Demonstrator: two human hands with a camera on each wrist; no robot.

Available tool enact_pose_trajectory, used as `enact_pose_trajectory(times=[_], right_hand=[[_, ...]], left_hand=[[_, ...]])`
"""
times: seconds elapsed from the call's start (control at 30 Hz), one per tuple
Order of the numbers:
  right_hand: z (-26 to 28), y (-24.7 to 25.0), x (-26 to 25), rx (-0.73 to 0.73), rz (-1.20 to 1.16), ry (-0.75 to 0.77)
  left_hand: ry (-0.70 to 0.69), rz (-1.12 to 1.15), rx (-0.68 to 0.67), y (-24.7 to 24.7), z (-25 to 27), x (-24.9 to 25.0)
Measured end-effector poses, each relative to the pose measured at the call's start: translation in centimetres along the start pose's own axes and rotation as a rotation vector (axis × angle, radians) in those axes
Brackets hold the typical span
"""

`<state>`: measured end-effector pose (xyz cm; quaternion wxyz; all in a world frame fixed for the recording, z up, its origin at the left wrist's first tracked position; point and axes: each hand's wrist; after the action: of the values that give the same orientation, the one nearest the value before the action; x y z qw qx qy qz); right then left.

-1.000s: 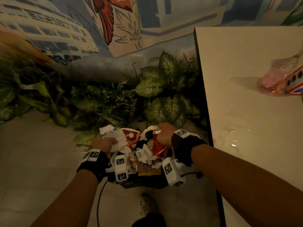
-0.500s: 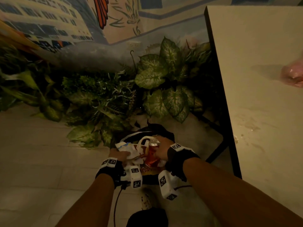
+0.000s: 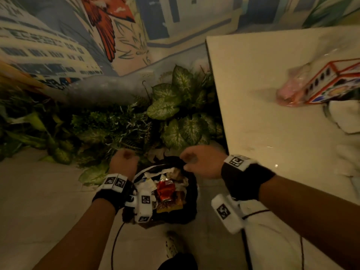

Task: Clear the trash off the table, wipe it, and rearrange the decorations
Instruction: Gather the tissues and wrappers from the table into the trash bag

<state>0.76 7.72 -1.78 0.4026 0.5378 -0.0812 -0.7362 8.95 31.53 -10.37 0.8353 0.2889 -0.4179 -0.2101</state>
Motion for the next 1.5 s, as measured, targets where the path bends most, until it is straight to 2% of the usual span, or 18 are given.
enact_pose_trajectory(times=[0.1,0.2,0.37,0.53,0.6,0.67,0.8,1.0,1.17,1.3,1.5], right_hand=[[6.7,4.5,1.0,0.101,0.061,0.048],[13.3,8.6,3.7,0.192,0.104,0.016],[22.8,14.4,9.1,0.32,0.179,-0.033],[29.3,19.5,13.5,0.329,0.278,-0.097],[31.2,21.2,14.9,0.313,0.319,-0.121],[32.5,22.6,16.1,0.283,0.402,-0.148],[34.1,24.4,18.3,0.22,0.53,-0.221],[34.5,25.1,21.2,0.118,0.682,-0.292],[34.4,25.1,24.0,0.061,0.637,-0.341],[34.6,25.3,25.7,0.031,0.609,-0.331],[36.6,25.8,25.8,-0.012,0.534,-0.29]], left_hand=[[-0.153,0.073,-0.012,-0.9,4.0,5.0],[-0.283,0.124,-0.08,-2.5,8.7,9.5],[-0.409,0.156,-0.12,-5.7,16.4,15.2],[-0.515,0.075,-0.128,-9.5,23.7,19.2],[-0.5,0.078,-0.18,-11.3,25.9,20.5],[-0.49,0.049,-0.221,-13.1,27.5,21.7],[-0.565,-0.043,-0.289,-16.5,30.4,23.8],[-0.535,-0.338,-0.427,-21.1,32.7,26.1],[-0.552,-0.607,-0.536,-25.0,33.8,26.4],[-0.509,-0.699,-0.534,-27.2,34.3,26.0],[-0.489,-0.592,-0.433,-27.3,34.0,26.4]])
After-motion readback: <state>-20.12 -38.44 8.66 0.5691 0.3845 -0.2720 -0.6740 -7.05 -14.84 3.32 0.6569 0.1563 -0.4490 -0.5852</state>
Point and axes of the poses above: each hand's wrist, its own z-axis away from the middle knuckle, its own y-axis out of the back of the hand, x = y × z, and after that the axes turned 11 degrees about y, right-handed
